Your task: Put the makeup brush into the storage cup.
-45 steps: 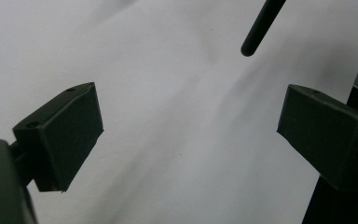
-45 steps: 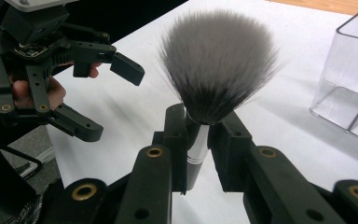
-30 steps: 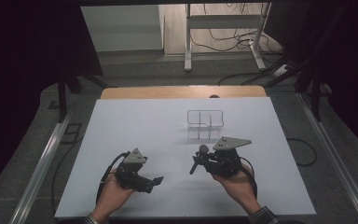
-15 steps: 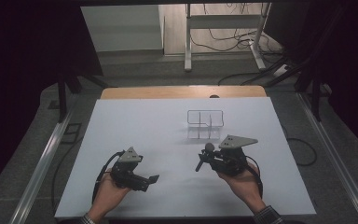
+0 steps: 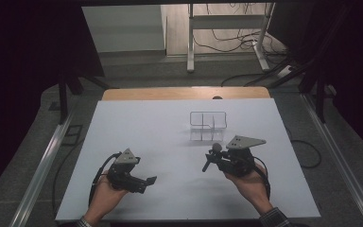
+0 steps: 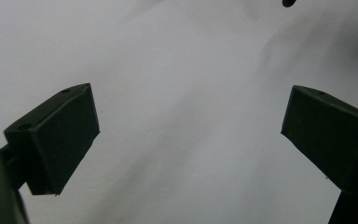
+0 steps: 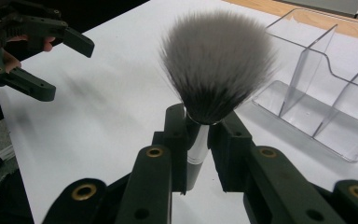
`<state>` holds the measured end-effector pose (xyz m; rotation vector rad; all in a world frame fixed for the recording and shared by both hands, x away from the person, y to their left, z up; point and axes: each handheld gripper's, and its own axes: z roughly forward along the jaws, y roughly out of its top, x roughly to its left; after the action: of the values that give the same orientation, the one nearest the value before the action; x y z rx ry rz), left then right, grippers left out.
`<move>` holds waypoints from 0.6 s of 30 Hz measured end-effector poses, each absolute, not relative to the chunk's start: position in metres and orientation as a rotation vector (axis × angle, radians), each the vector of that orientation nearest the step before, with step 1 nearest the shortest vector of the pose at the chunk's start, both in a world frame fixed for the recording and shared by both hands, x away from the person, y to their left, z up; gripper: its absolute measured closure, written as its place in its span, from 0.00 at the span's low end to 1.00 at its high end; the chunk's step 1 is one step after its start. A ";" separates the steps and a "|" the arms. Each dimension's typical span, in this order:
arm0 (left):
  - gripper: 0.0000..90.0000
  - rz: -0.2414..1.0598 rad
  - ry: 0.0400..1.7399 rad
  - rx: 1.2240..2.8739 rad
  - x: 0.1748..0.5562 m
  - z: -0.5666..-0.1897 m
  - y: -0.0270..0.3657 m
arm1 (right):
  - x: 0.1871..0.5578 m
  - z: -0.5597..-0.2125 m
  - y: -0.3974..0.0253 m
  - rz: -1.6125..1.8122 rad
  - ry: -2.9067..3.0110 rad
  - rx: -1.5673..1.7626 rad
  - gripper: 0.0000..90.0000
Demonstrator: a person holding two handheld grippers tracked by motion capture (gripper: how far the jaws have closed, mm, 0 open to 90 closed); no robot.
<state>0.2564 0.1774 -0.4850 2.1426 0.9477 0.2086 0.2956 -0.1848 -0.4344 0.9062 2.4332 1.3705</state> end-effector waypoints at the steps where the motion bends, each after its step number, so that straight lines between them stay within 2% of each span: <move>1: 0.05 0.209 0.946 2.142 0.256 -0.485 0.179 | 0.296 -0.434 -0.185 1.368 2.431 0.908 0.85; 18: 0.05 0.237 0.993 2.127 0.252 -0.485 0.200 | 0.301 -0.430 -0.199 1.358 2.387 0.929 0.85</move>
<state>0.2517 0.2004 -0.4854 2.1274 0.9930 0.2373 0.3014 -0.1989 -0.4303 0.9294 2.3870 1.3576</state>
